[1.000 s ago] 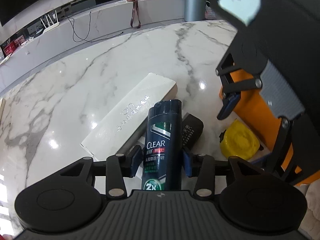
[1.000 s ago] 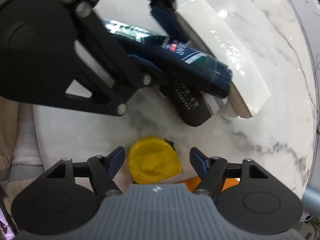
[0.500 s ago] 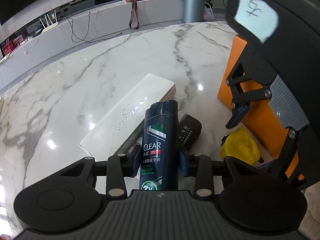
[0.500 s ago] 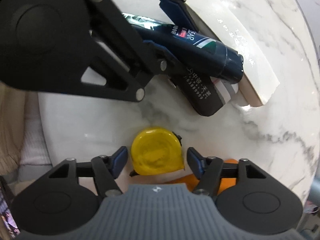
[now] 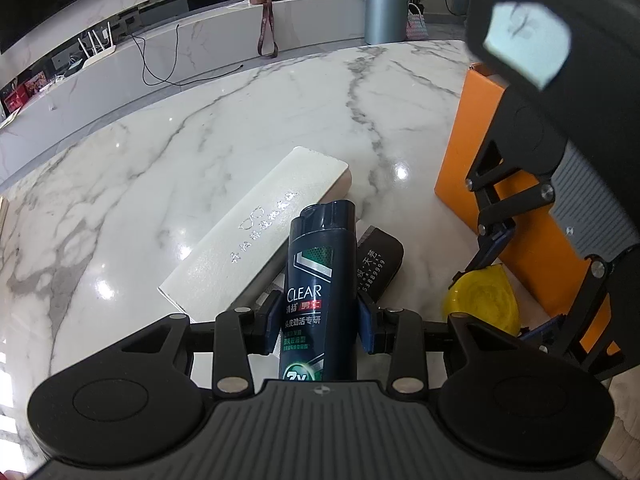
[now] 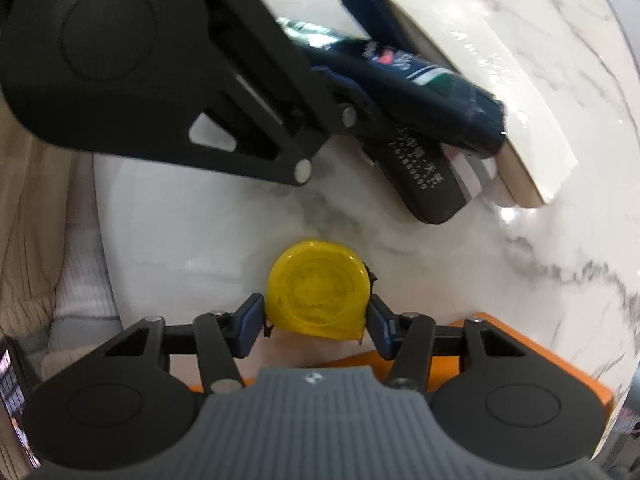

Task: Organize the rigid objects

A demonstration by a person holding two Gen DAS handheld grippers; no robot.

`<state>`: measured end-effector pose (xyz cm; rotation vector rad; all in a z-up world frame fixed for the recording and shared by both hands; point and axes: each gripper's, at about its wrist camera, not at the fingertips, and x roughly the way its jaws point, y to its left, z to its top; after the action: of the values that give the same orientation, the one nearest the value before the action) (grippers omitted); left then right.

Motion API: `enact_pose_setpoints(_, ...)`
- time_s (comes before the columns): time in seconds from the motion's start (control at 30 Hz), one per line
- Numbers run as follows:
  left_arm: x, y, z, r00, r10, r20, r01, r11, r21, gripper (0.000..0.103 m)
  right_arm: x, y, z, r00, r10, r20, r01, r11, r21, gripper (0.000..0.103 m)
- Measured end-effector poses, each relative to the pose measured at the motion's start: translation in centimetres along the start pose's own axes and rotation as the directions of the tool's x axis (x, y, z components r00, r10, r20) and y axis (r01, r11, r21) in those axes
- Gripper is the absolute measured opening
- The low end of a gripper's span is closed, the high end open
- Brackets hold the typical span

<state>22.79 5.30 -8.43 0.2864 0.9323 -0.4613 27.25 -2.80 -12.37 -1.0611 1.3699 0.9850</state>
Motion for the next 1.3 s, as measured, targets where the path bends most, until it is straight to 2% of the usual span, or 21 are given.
enact_pose_setpoints(0.17, -0.1, -0.1, 0.1, 1.0, 0.008, -0.017, -0.007, 1.0, 0.004, 0.042, -1.2, 0.7, -0.8, 0.996, -0.052, 0.074, 0.047, 0.996, 0.07, 0.055)
enact_pose_setpoints(0.3, -0.6, 0.0, 0.4, 1.0, -0.012, -0.028, 0.011, 1.0, -0.027, 0.041, -2.9, 0.6, -1.5, 0.983, -0.111, 0.149, 0.09, 0.986, 0.141, 0.054)
enact_pose_setpoints(0.67, -5.6, -0.2, 0.9, 0.998, -0.006, 0.07, 0.015, 0.991, -0.13, 0.04, -7.7, 1.1, -4.1, 0.931, -0.242, 0.275, 0.163, 0.946, 0.281, 0.054)
enact_pose_setpoints(0.73, -6.7, -0.3, 1.1, 0.995, 0.007, 0.098, 0.009, 0.988, -0.156, 0.04, -9.4, 2.8, -5.3, 0.915, -0.28, 0.289, 0.188, 0.932, 0.308, 0.054)
enact_pose_setpoints(0.83, -8.3, -0.6, 1.8, 0.992, 0.002, 0.125, 0.021, 0.983, -0.182, 0.04, -10.9, 3.1, -6.5, 0.894, -0.326, 0.308, 0.213, 0.913, 0.348, 0.054)
enact_pose_setpoints(1.03, -11.4, -2.9, 4.0, 0.981, -0.023, 0.195, 0.059, 0.982, -0.18, 0.04, -14.3, 3.5, -10.2, 0.851, -0.397, 0.343, 0.239, 0.875, 0.42, 0.054)
enact_pose_setpoints(1.13, -12.2, -4.4, 5.3, 0.975, -0.056, 0.216, 0.095, 0.98, -0.176, 0.04, -14.9, 2.9, -11.6, 0.84, -0.427, 0.334, 0.254, 0.854, 0.455, 0.054)
enact_pose_setpoints(1.3, -12.2, -7.7, 7.5, 0.963, -0.122, 0.238, 0.157, 0.978, -0.134, 0.04, -15.4, 2.9, -15.9, 0.832, -0.465, 0.302, 0.258, 0.807, 0.532, 0.054)
